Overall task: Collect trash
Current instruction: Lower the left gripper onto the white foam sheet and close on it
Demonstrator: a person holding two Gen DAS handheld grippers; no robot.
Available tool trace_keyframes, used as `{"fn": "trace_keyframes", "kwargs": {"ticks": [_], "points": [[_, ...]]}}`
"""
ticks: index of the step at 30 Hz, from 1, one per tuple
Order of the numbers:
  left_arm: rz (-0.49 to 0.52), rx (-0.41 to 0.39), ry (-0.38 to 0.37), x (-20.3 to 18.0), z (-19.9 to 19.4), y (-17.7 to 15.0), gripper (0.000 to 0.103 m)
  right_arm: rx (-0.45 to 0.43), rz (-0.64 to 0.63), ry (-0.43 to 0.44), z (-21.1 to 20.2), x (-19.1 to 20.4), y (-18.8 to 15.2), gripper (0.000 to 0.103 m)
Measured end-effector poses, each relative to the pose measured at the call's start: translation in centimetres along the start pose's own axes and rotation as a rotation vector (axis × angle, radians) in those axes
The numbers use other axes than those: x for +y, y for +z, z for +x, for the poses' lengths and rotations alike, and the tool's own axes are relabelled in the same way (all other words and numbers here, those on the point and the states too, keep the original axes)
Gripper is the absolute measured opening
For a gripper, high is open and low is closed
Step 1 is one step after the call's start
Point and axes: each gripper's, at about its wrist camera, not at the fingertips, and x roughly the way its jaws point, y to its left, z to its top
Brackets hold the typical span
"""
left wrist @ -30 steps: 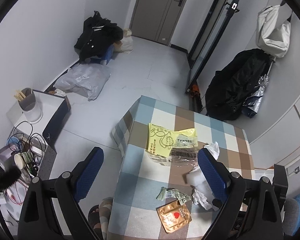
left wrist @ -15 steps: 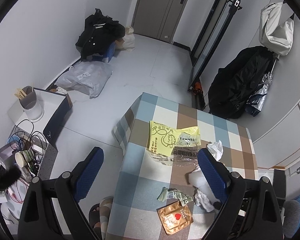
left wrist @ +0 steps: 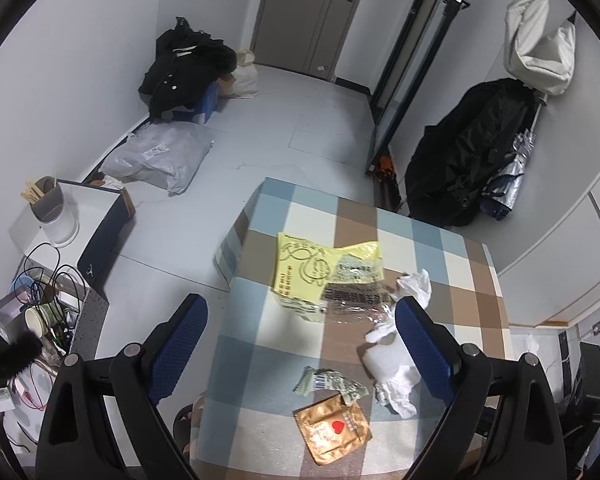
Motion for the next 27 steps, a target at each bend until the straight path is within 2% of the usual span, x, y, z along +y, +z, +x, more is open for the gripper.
{"fn": "trace_keyframes", "kwargs": {"ticks": [6,11,16,19,24,27], "points": [[0.002,0.018,-0.015,-0.9,0.2,-0.1,0.093,0.056,0.030,-0.058,0.0,-2.1,-1.9,0.010],[0.024,0.030,-0.015,-1.9,0.4,-0.4,0.093,0.089,0.030,-0.052,0.5,-2.6,-2.5,0.019],[0.048,0.047,-0.003,-2.4,1.0,-0.7,0.093,0.084,0.035,-0.037,1.1,-2.5,-2.1,0.023],[0.064,0.094,-0.067,-2.7,1.6,-1.0,0.093,0.060,0.038,-0.034,1.4,-2.4,-1.4,0.035],[0.100,0.148,-0.101,-4.1,2.8,-1.2,0.093,0.074,0.095,0.033,3.1,-2.5,-0.1,0.036],[0.140,0.164,-0.108,-5.0,3.3,-1.2,0.093,0.099,0.064,0.011,4.0,-2.0,-0.2,0.036]]}}
